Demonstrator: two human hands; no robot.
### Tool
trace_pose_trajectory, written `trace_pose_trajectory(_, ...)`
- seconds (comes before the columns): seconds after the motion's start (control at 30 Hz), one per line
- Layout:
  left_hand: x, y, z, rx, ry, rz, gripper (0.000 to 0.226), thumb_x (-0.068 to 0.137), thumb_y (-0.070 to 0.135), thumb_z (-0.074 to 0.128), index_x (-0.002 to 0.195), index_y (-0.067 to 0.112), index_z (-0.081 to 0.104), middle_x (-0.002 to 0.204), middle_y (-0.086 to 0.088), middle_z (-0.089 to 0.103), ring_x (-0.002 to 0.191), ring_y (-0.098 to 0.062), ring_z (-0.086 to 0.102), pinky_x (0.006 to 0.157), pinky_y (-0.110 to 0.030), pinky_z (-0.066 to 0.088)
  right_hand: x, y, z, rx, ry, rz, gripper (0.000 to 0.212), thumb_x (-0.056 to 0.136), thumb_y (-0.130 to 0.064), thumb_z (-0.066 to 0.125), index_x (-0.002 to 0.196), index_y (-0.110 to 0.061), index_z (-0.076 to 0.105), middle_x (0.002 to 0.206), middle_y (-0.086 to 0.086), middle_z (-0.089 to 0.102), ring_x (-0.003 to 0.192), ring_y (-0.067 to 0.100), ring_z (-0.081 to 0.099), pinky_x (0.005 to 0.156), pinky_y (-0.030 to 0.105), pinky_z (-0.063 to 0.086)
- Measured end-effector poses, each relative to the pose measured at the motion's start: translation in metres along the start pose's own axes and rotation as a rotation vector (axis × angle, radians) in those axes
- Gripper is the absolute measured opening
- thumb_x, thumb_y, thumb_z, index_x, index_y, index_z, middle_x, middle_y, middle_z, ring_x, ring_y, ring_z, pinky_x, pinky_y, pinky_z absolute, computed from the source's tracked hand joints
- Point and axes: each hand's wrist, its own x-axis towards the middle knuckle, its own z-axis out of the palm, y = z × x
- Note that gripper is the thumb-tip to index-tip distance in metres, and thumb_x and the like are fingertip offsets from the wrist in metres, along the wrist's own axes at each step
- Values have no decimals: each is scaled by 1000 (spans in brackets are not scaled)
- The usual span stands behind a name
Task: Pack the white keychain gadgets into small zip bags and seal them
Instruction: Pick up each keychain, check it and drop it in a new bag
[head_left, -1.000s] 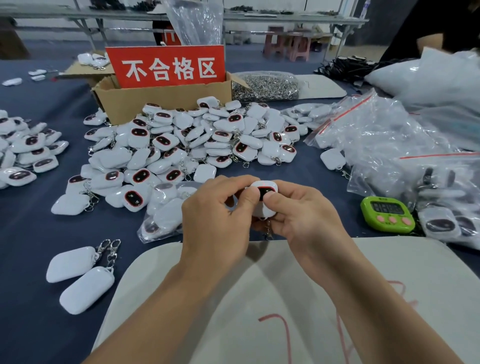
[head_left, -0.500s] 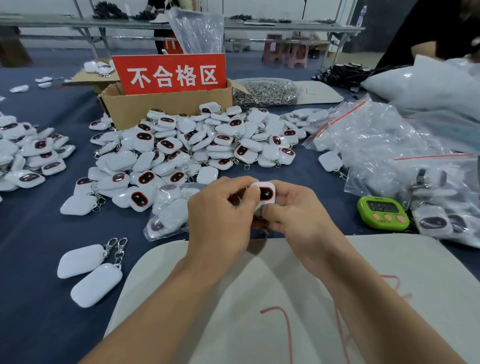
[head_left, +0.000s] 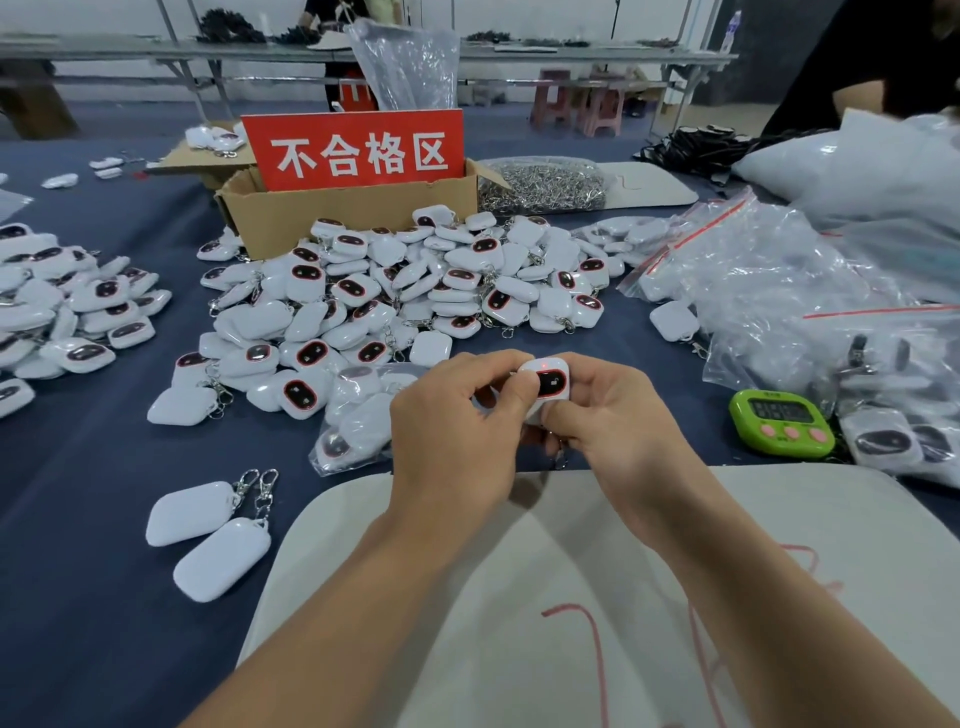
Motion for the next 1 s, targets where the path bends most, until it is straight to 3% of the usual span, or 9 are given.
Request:
trace_pose_trajectory(0.1, 1, 0, 0, 18, -6, -10, 16, 89, 33, 71, 101, 35, 80, 79, 20, 70, 76, 4, 58, 67, -7, 36, 0, 0, -1, -48, 55, -27, 26, 95, 3, 61, 98, -17, 77, 83, 18, 74, 69, 20, 59, 64, 34, 46)
trace_pose_trajectory(0.23, 3, -2, 2, 33, 36, -18, 10, 86, 36, 74, 94, 40, 78, 82, 20, 70, 80, -1, 62, 72, -15, 43, 2, -2, -6, -50, 233, -80, 25, 87, 1, 72, 87, -24, 77, 75, 0, 77, 64, 8, 65, 64, 21, 53)
trace_pose_trajectory(0.3, 1, -3, 4, 79, 45, -29, 11, 85, 34, 78, 94, 40, 78, 80, 19, 70, 81, -4, 62, 76, -22, 47, 3, -2, -12, -58, 309, -102, 24, 84, 1, 77, 82, -23, 77, 79, -2, 79, 71, 16, 72, 71, 26, 56)
trace_pose_trajectory(0.43, -3, 0, 5, 97, 55, 23, 28, 82, 26, 82, 105, 40, 78, 92, 24, 72, 92, 1, 61, 85, -18, 46, 2, -1, -13, -157, 399, -155, 30, 81, 2, 78, 75, -28, 77, 76, -1, 78, 76, 29, 73, 74, 41, 61)
trace_pose_trajectory(0.57, -4, 2, 2, 118, 29, -13, 27, 81, 26, 83, 98, 47, 79, 85, 27, 73, 88, -14, 68, 83, -40, 55, 3, -1, -11, -195, 440, -175, 37, 81, 3, 77, 72, -33, 77, 74, 3, 76, 72, 35, 70, 66, 43, 58)
trace_pose_trajectory(0.63, -4, 2, 2, 147, 36, -8, 27, 81, 26, 84, 98, 47, 79, 78, 28, 71, 86, -19, 66, 80, -43, 54, 3, 0, -11, -194, 442, -177, 37, 81, 3, 77, 72, -33, 77, 74, 1, 77, 72, 34, 71, 67, 43, 59)
trace_pose_trajectory(0.83, -5, 4, 3, 160, 36, 33, 26, 83, 25, 82, 100, 44, 79, 81, 30, 67, 90, -17, 64, 83, -38, 52, 2, -2, -14, -220, 426, -169, 31, 80, 1, 79, 75, -30, 78, 74, -5, 77, 71, 17, 73, 73, 36, 62)
trace_pose_trajectory(0.93, -4, 3, 3, 144, 48, 58, 40, 83, 18, 82, 114, 43, 76, 92, 33, 66, 98, -5, 60, 90, -15, 45, 2, -4, -15, -139, 376, -109, 22, 79, -4, 81, 78, -26, 80, 75, -3, 78, 73, 14, 73, 74, 31, 61)
trace_pose_trajectory(1.0, -5, 2, 3, 131, 27, 108, 56, 82, 10, 82, 127, 40, 69, 114, 25, 70, 108, -2, 57, 94, -10, 41, 0, -7, -14, -20, 305, -62, 17, 81, -4, 80, 82, -21, 80, 71, 1, 75, 62, 12, 65, 62, 23, 53)
